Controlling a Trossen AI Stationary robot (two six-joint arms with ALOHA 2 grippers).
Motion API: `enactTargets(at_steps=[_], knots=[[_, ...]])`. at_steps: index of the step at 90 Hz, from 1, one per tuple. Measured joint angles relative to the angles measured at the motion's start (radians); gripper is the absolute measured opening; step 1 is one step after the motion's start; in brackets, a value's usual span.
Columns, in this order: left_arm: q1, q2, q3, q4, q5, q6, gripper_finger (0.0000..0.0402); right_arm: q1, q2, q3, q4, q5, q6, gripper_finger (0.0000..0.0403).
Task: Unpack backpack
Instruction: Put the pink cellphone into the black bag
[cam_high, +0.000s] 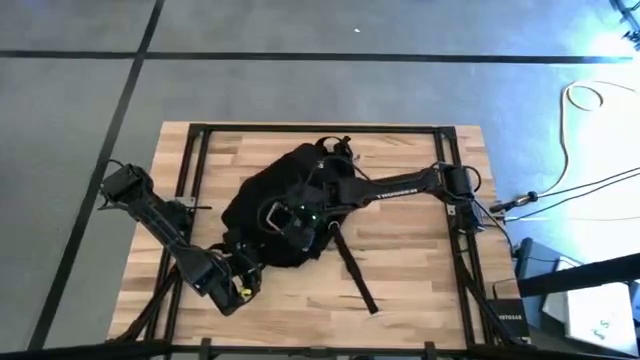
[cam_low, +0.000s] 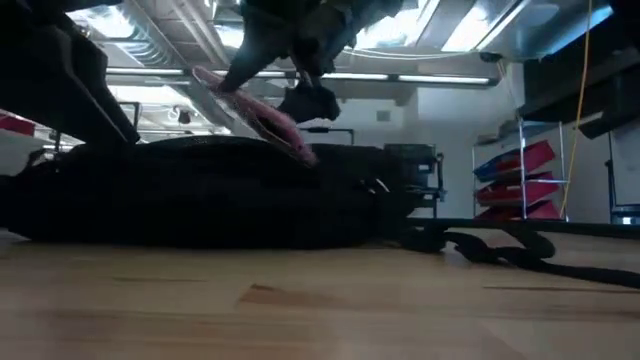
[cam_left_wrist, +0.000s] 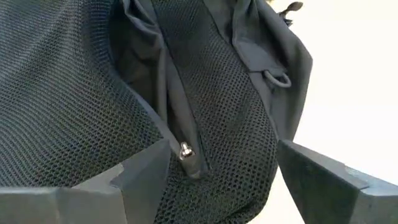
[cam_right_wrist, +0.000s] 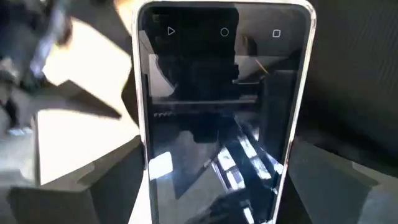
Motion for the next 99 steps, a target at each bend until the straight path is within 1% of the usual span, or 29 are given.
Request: enactTargets(at_steps=[9,15,24,38,47,52,63,75,84,90,99], knots=[[0.0,0.0,0.0,0.0,0.0,0.019,0.028,0.002,0.0,0.0,-0.088,0.066,-0.027,0.034],[0.0,0.0,0.0,0.0,0.0,0.025,0.028,-0.002,0.0,0.005,-0.156,0.07,-0.037,0.034],[0.001,0.0,0.0,-0.001,-0.004,0.026,0.028,-0.003,0.0,0.047,-0.233,0.08,-0.042,0.034],[0.002,0.0,0.0,0.0,-0.018,0.026,0.028,0.002,0.006,0.152,-0.335,0.044,-0.088,0.034],[0.002,0.0,0.0,-0.001,-0.022,0.022,0.028,-0.002,0.038,0.221,-0.422,0.043,-0.125,0.034],[0.002,0.0,0.0,-0.001,-0.022,0.022,0.028,-0.009,0.071,0.256,-0.457,0.031,-0.146,0.034],[0.002,0.0,0.0,0.0,-0.023,0.022,0.028,-0.023,0.169,0.349,-0.513,-0.033,-0.179,0.034],[0.002,0.0,0.0,-0.001,-0.022,0.02,0.028,-0.035,0.264,0.496,-0.64,-0.052,-0.224,0.034],[0.001,0.0,0.0,-0.003,-0.022,0.018,0.028,-0.032,0.305,0.587,-0.729,-0.052,-0.258,0.034],[0.001,0.0,0.0,-0.006,-0.024,0.019,0.028,-0.023,0.309,0.619,-0.764,-0.086,-0.286,0.034],[0.006,0.0,0.0,-0.006,-0.026,0.031,0.028,-0.007,0.307,0.625,-0.769,-0.121,-0.302,0.034]])
